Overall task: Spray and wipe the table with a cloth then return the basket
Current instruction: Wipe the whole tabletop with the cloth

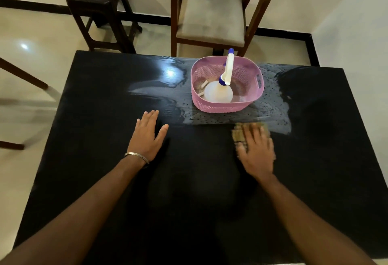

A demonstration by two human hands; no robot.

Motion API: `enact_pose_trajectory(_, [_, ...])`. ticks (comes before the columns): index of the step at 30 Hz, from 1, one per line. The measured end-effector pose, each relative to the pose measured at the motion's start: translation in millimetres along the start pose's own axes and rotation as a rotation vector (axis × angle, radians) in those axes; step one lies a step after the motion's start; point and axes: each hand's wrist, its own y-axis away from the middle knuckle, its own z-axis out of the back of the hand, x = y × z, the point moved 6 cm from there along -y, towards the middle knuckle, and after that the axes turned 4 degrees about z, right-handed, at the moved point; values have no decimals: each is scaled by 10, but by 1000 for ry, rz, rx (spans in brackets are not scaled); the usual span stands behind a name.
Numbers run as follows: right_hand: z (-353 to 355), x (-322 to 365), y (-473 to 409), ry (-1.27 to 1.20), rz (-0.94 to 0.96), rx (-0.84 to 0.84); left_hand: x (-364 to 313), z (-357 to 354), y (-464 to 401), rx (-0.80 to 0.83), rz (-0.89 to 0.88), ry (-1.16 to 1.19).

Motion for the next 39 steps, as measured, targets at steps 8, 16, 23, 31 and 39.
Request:
enact_pose_trajectory(8, [58,-1015,244,-68,-370,-53,-179,-203,79,24,-12,-10])
enact_pose_trajectory(16, [-394,1232,880,-44,244,14,-77,-16,162,-44,61,-57])
enact_pose_trajectory(23, [-357,829,808,-20,407,19,142,108,150,-21,59,-84])
enact_pose_trajectory(31, [-60,-670,470,-52,-408,-48,457,322,-64,3,1,-33])
enact_pose_trajectory(39, [-317,1764,271,-33,-44,-82,729,419,-264,27,-20,-10])
